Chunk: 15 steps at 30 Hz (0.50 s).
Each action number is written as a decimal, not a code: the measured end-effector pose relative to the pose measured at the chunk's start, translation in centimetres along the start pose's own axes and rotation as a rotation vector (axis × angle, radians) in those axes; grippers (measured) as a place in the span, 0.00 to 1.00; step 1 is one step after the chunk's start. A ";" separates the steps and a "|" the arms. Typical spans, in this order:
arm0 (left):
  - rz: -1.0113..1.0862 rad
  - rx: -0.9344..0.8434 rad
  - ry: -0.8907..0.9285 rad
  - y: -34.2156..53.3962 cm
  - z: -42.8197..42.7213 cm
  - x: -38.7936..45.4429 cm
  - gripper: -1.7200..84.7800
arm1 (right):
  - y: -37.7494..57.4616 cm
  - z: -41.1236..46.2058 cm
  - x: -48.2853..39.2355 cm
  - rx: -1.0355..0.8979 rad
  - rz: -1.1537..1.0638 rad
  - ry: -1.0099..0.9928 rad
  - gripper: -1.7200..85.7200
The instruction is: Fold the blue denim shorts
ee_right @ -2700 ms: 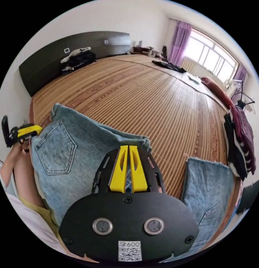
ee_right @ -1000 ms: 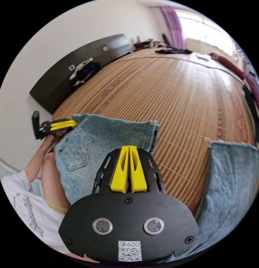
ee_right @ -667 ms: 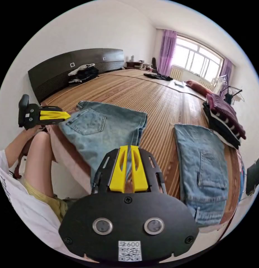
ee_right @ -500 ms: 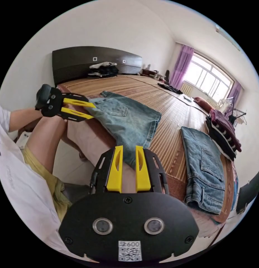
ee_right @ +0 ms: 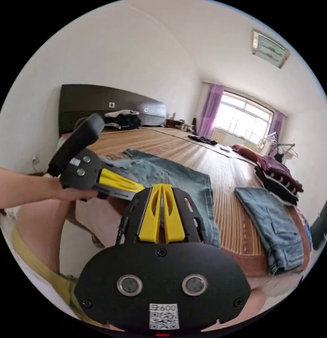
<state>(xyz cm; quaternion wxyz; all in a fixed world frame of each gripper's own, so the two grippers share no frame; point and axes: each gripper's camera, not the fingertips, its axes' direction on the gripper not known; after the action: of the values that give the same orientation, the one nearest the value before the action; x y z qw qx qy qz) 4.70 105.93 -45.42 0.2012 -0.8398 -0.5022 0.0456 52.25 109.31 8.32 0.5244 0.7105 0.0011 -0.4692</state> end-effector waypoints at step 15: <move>-0.140 0.036 -0.150 6.7 -0.2 -9.1 0.02 | 8.9 5.1 1.0 0.108 0.237 -0.026 0.01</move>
<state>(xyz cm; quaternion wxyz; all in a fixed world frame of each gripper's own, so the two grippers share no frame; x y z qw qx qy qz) 5.79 95.29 -48.94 0.1808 -0.7932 -0.5722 0.1033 53.80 100.98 14.17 0.5369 0.7269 -0.1148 -0.4125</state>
